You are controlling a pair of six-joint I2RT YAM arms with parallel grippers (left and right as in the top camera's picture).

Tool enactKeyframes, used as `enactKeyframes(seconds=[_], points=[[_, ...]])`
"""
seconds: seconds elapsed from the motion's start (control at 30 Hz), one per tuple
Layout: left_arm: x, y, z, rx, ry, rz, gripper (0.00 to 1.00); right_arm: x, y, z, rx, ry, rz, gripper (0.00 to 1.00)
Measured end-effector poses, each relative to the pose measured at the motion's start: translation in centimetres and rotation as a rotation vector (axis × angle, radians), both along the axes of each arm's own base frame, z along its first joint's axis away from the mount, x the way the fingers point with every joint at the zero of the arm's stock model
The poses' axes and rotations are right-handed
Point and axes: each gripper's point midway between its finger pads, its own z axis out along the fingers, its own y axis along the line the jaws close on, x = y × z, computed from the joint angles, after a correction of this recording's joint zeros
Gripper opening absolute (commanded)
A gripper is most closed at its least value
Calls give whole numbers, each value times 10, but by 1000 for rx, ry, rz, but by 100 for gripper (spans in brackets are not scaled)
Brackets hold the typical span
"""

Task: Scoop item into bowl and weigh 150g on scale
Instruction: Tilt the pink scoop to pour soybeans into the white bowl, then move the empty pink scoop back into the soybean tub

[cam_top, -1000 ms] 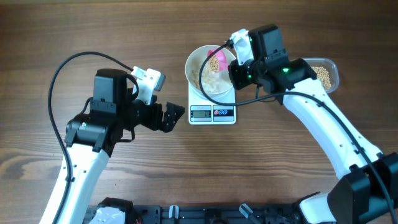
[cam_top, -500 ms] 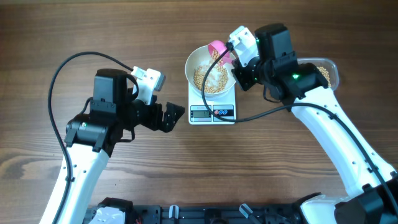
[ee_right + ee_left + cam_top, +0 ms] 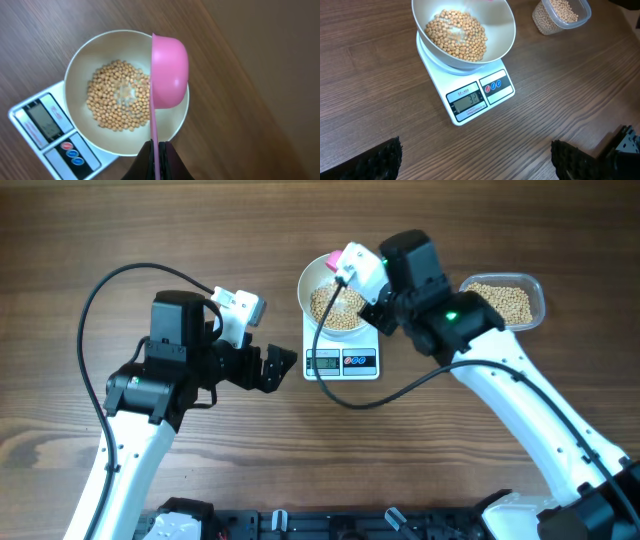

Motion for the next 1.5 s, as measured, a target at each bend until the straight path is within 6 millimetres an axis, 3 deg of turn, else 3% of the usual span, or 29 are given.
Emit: enactKeyframes(seconds=[0.27,0.43,0.6,0.7,0.83,1.07,1.13,1.3,1.5], points=[[0,0,0,0,0,0,100,-4,5,-1,-12,2,-1,4],[0,0,0,0,0,0,100,-16,21,-4,168,121,-16,4],[0,0,0,0,0,0,100,-10,12,5,358,209,-88,4],[0,0,0,0,0,0,100,-2,-13,19,469,231,-140,4],[0,0,0,0,0,0,100,13,-77,37,586,223,-302,4],[0,0,0,0,0,0,100,19,-196,29,654,219,-622,4],[0,0,0,0,0,0,100,15,-220,26,661,220,-685,4],[0,0,0,0,0,0,100,0,-257,14,597,233,-769,4],[0,0,0,0,0,0,100,-17,-270,-7,439,284,-821,4]])
